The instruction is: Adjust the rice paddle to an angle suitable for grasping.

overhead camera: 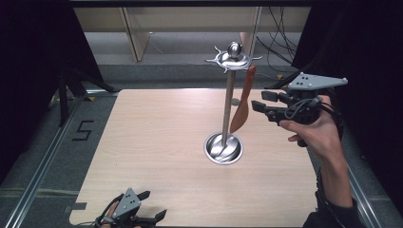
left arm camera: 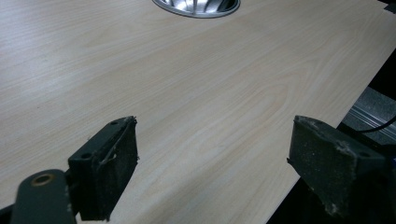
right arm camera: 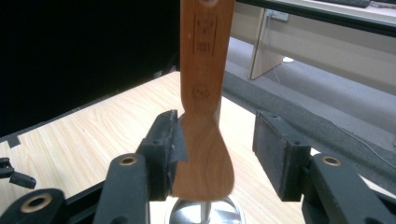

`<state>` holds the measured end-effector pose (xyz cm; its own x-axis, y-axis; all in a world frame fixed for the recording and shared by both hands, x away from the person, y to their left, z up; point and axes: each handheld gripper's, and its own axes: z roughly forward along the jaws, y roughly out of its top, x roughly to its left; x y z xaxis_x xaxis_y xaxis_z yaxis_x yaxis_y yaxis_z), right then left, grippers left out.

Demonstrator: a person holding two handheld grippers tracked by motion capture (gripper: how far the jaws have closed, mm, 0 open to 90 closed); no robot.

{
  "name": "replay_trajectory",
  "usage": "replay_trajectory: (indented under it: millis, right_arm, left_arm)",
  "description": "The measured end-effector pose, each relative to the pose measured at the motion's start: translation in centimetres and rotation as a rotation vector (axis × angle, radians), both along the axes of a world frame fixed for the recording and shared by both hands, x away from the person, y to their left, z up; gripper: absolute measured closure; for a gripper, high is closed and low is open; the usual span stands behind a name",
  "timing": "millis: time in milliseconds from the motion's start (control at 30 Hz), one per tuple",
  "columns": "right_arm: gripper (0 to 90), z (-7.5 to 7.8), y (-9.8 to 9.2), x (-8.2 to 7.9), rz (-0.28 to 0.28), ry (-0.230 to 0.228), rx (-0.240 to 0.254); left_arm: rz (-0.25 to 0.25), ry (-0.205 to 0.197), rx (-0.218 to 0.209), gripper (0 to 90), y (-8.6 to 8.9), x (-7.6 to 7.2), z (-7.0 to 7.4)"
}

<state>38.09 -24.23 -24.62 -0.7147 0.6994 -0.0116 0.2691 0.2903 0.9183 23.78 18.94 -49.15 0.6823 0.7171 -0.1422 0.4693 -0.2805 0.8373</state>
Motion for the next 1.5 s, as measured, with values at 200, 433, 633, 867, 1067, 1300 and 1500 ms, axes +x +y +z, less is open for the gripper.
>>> replay_trajectory:
  millis: [200,433,633,867,1067,1300,1500]
  right_arm:
    - [47.9,-1.4,-1.1,-0.7,-0.008,0.018,0.005]
    - [44.7,-2.9,-1.4,-1.4,-0.012,0.021,0.010]
    - [42.8,-4.3,-1.2,-2.0,-0.007,0.010,0.013]
    - [40.3,-5.8,-1.3,-2.3,-0.010,0.025,0.025]
    - [36.2,-6.8,-1.6,-2.2,-0.019,0.036,0.027]
    - [34.2,-8.7,-2.3,-2.1,-0.028,0.040,0.027]
    - [32.7,-10.0,-2.8,-1.9,-0.057,0.092,0.049]
  left_arm:
    - [-0.006,-0.012,0.022,15.0,0.0,0.0,0.1]
    - [-0.006,-0.006,0.001,15.0,0.0,0.1,0.0]
    - [0.007,0.006,-0.011,14.9,-0.1,0.1,-0.1]
    - [0.004,0.006,-0.002,14.9,0.0,0.1,-0.1]
    - [-0.013,-0.010,0.040,15.0,0.2,0.3,0.2]
    - [-0.009,0.001,-0.001,14.9,-0.3,0.3,0.2]
    - [-0.005,-0.008,-0.005,14.9,-0.2,0.2,0.1]
